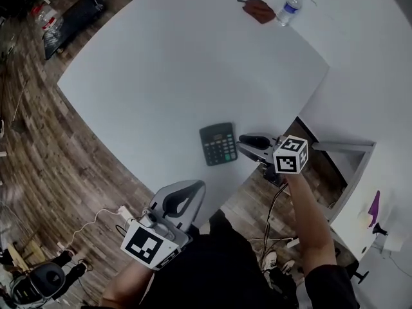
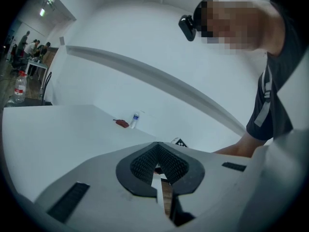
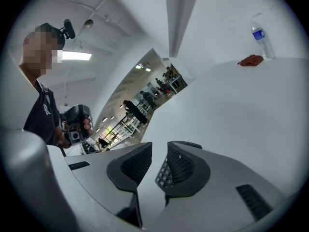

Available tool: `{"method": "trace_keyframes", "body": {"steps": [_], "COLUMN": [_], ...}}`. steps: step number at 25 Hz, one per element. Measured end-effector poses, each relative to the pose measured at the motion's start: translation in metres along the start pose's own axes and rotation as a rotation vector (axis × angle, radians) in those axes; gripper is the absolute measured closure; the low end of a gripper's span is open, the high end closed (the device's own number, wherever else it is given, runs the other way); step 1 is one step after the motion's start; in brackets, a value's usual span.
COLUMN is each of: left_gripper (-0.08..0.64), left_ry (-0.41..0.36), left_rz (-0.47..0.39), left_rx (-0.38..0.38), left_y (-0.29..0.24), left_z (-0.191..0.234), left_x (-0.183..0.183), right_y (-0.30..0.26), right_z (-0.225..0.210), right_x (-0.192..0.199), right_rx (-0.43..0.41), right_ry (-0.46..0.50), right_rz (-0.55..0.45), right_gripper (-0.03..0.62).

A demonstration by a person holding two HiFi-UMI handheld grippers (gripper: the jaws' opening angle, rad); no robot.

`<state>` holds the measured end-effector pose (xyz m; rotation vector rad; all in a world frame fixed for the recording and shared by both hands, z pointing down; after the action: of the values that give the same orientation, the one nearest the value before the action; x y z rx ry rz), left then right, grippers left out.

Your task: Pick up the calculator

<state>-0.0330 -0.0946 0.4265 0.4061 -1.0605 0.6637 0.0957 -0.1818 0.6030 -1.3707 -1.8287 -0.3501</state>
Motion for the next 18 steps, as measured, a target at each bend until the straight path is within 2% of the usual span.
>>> {"method": "trace_keyframes", "body": {"steps": [8,14,18], "left_gripper": [0.554,0.554,0.554], "left_ry": [0.031,0.066,0.074], "left_rz": [0.038,0.068,0.068], "left_rx": [-0.037,-0.066,-0.079], "left_y": [-0.004,-0.006,-0.004], "left_z": [0.039,0.06,0.069], "left_x": [0.008,0.015,0.018], "right_y": [-0.03,-0.047,-0.057], "right_z": [-0.074,-0.091,-0.09], "right_x": [0.024,0.034,0.044], "right_rx": [0.028,-0.034,-0.106], "right_ry": [-0.031,-0.009,-0.011], "right_rz": [0.151,0.29,0.384], "right_gripper": [0.499,0.486,0.485]}}
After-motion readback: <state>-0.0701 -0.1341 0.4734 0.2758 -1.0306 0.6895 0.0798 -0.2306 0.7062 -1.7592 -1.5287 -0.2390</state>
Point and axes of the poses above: the fingertips, and each gripper's own axes: y backward along the fingers, z to its left, x out of its underside, the point moved 1 cm from there along y, backward along the fingers, and after that the axes turned 15 degrees about -z, right-handed, at the moved point
